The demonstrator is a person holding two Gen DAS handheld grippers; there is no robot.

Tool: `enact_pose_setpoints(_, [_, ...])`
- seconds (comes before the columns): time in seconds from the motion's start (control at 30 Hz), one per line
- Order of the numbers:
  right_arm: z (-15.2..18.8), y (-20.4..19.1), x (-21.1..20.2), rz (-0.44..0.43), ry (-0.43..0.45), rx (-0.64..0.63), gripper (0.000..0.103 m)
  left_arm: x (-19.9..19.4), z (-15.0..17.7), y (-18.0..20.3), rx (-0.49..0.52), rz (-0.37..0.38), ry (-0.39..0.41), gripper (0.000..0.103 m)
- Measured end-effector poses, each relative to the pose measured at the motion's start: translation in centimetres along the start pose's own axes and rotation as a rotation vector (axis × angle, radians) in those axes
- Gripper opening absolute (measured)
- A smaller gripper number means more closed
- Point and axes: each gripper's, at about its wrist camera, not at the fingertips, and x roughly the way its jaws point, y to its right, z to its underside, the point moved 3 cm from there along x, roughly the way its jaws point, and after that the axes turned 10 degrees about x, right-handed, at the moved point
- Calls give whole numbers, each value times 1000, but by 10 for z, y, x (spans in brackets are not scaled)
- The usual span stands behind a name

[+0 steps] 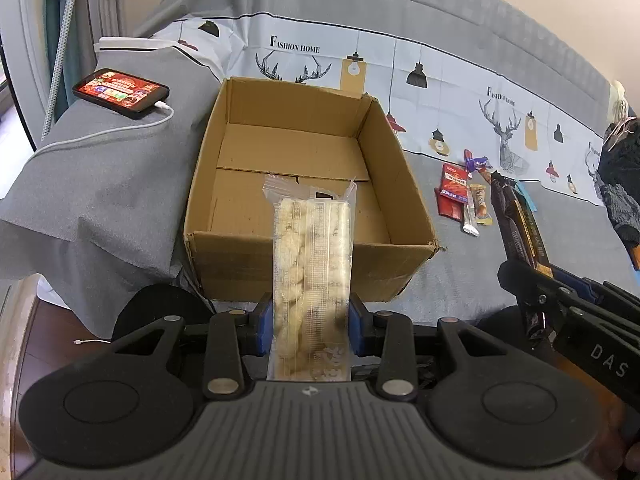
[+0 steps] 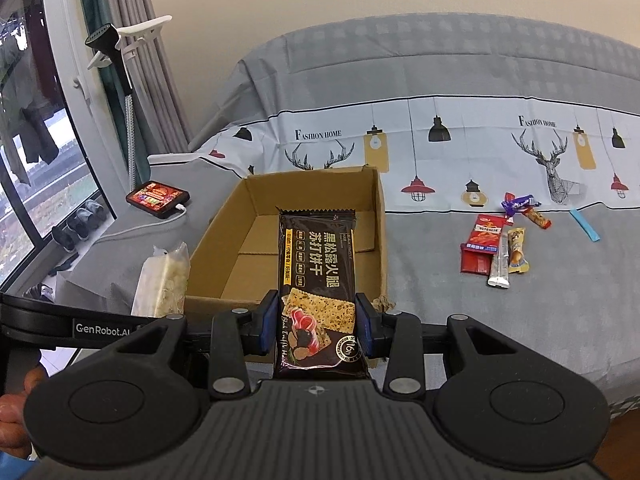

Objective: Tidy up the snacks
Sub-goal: 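Carry the puffed-rice bar and black cracker packet over the box with both tools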

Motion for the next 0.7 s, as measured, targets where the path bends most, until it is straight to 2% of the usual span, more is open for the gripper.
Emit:
enact_pose_setpoints(0.5, [-1, -4, 19, 20, -51, -10, 41, 19, -5, -8, -11, 7, -40, 41])
enact_pose_setpoints(0.7, [-16, -6, 28, 27, -25, -17, 41, 27, -23, -18, -22, 0, -35, 41])
